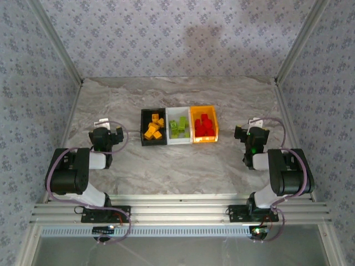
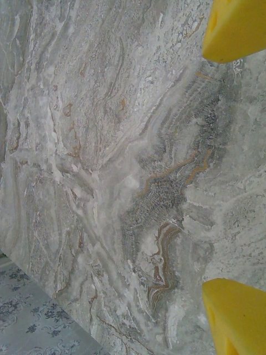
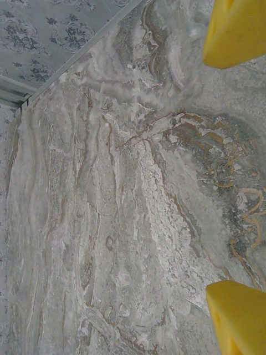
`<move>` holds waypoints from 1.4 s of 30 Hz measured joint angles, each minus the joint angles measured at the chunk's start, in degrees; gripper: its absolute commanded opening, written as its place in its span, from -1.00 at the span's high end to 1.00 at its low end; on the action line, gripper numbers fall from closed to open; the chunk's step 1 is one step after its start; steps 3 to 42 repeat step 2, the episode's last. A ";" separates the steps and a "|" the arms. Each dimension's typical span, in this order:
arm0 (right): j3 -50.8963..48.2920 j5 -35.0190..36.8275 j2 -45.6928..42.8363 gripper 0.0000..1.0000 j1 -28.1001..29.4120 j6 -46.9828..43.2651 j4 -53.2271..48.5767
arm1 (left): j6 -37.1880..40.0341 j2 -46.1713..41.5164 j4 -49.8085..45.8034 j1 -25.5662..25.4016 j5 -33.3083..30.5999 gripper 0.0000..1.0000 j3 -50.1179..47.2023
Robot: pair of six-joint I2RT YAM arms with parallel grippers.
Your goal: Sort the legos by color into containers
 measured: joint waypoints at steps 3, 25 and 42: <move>0.00 -0.02 0.00 -1.00 0.00 0.00 -0.02 | 0.00 0.00 0.00 0.00 0.00 -0.99 0.00; 0.00 -0.02 0.00 -1.00 0.00 0.00 -0.02 | 0.00 0.00 0.00 0.00 0.00 -0.99 0.00; 0.00 -0.02 0.00 -1.00 0.00 0.00 -0.02 | 0.00 0.00 0.00 0.00 0.00 -0.99 0.00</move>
